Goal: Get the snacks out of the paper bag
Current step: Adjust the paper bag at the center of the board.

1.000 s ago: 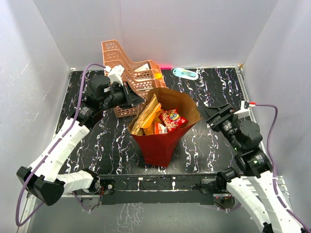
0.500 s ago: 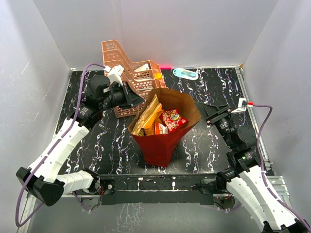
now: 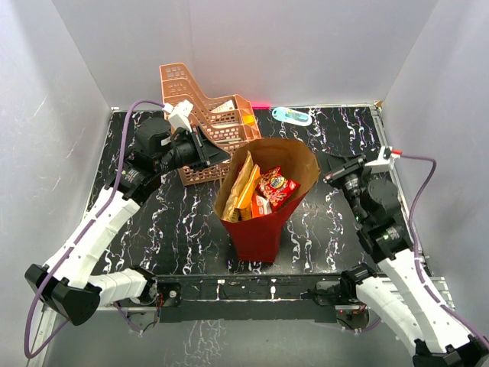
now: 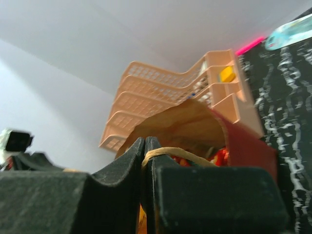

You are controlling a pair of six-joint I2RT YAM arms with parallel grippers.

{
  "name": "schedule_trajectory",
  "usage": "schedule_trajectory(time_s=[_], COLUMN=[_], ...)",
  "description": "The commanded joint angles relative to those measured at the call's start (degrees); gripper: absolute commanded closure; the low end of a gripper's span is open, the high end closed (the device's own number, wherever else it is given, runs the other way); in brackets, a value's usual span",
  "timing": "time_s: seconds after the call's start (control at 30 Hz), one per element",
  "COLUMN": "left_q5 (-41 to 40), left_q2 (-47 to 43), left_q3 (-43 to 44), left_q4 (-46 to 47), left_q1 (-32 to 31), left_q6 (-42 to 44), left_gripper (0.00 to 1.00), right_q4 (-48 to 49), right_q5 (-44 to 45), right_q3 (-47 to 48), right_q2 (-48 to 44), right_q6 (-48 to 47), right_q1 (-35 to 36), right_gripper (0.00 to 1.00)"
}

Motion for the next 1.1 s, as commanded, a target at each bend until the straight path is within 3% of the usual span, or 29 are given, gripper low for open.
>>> schedule_trajectory(time_s=[0.0,0.17,0.37,0.53,0.67,0.87,1.07], left_q5=[4.32,2.98,-1.62,-4.68,-8.72,-10.62,-11.12], left_q2=[-1.42,-0.66,2.15,6.43,8.69,10.37,7.97], left_q3=[0.92,-0.96,-2.58,-2.01,-2.05,-5.32,-11.66], left_q4=[11.43,18.17,23.33,27.06,27.96,28.65,26.17], left_q1=[-0.06,-1.74,-6.36,-11.44,-16.14,-20.71,-22.62], left_q6=[-7.98,-15.6,-22.22,-24.82,-23.79,-23.09,-21.58], left_gripper=[1.0,1.0,1.0,1.0,1.0,1.0,1.0], right_q4=[-7.43,-15.22,-19.84,-23.01,-27.49,-30.37,-31.36], right_q5=[11.53,12.85,14.0,6.67,-3.61,-11.74,-40.57], right_q3=[17.17,32.1,43.57,50.46,54.8,59.15,53.13], right_q2=[5.51,14.93,23.12,29.04,33.91,35.02,32.99], right_q6=[-11.77,-26.32,-45.08,-53.54,-54.16,-52.55,-41.93], right_q1=[-0.12,-0.18,-1.98,-11.57,-23.55,-23.88,-23.81], right_gripper=[0.93,0.93,0.93,0.93,0.93,0.93,0.93])
